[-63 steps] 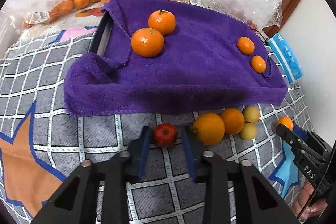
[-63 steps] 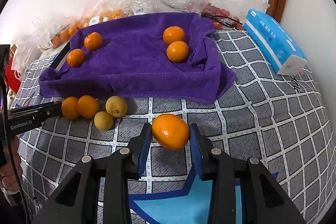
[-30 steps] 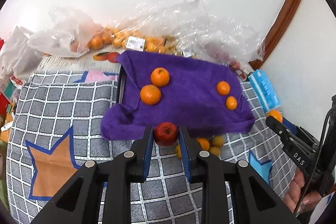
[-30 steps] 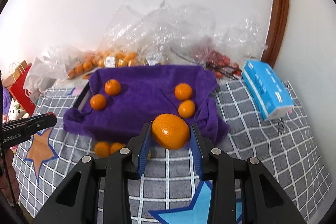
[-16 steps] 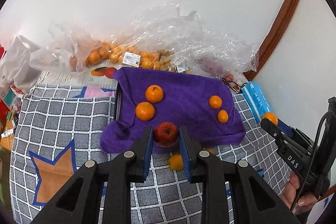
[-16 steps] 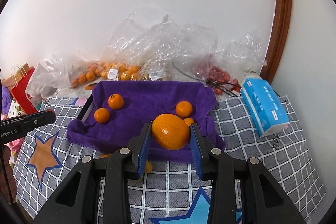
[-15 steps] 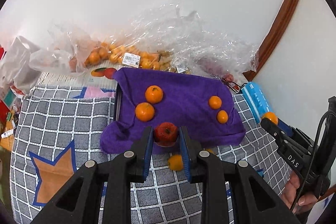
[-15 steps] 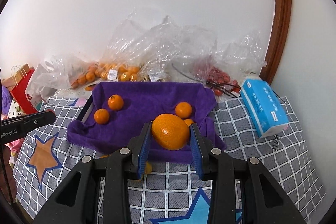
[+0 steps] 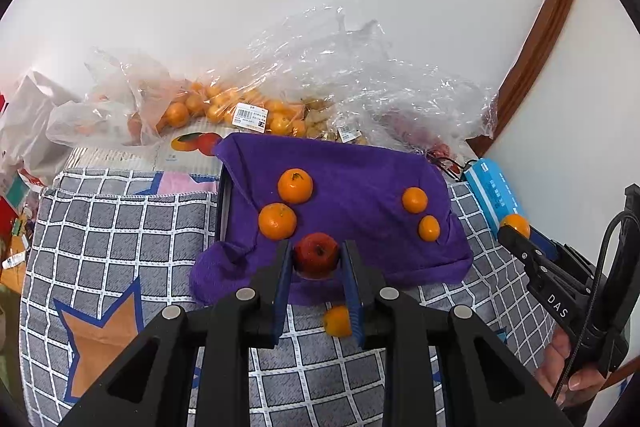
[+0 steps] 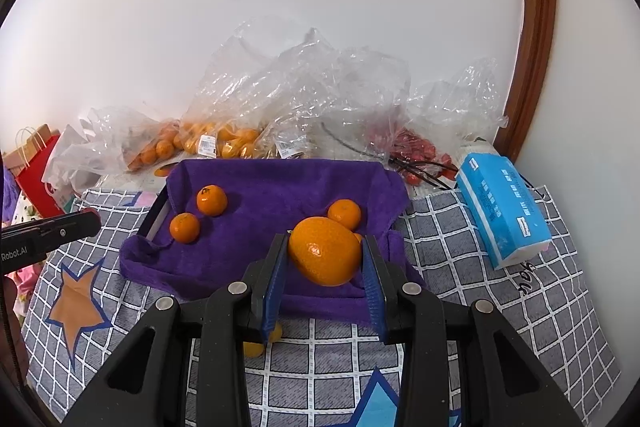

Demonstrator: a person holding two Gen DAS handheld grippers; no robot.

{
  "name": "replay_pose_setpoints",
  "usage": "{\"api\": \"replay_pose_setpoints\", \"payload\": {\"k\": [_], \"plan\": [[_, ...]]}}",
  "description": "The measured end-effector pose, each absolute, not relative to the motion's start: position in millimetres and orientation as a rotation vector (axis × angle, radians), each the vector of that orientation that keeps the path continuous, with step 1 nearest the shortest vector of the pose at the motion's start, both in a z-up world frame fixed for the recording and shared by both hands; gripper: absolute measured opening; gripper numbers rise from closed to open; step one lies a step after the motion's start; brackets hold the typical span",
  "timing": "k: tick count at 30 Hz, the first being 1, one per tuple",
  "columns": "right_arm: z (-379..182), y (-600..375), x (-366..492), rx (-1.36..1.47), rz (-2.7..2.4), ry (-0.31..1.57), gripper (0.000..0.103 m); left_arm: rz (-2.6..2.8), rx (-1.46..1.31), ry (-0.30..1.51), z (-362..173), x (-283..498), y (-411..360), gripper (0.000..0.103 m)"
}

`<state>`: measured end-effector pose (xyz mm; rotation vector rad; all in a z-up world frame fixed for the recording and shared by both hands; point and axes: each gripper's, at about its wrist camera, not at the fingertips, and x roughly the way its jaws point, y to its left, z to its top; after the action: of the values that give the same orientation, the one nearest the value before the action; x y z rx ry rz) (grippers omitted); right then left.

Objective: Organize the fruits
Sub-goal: 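Carry both held fruits over the purple towel and lower them onto it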

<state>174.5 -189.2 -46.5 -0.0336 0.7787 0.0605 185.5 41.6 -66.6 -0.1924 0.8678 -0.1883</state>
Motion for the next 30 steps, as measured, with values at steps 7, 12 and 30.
{"api": "replay_pose_setpoints", "payload": {"k": [7,12,30], "plan": [[-53,-191,187,-0.032,0.057,0.792,0.036,-0.191,-0.188,0.877,-71,198,39,0.024],[-60,-193,197,-0.031,0.057,0.801,0.036,-0.192,-0.186,0.889,-76,209,38,0.024],[-83,-202,226,-0.014,0.040,0.834,0.036,-0.181,-0.206,0.942,-101,240,42,0.024]]}}
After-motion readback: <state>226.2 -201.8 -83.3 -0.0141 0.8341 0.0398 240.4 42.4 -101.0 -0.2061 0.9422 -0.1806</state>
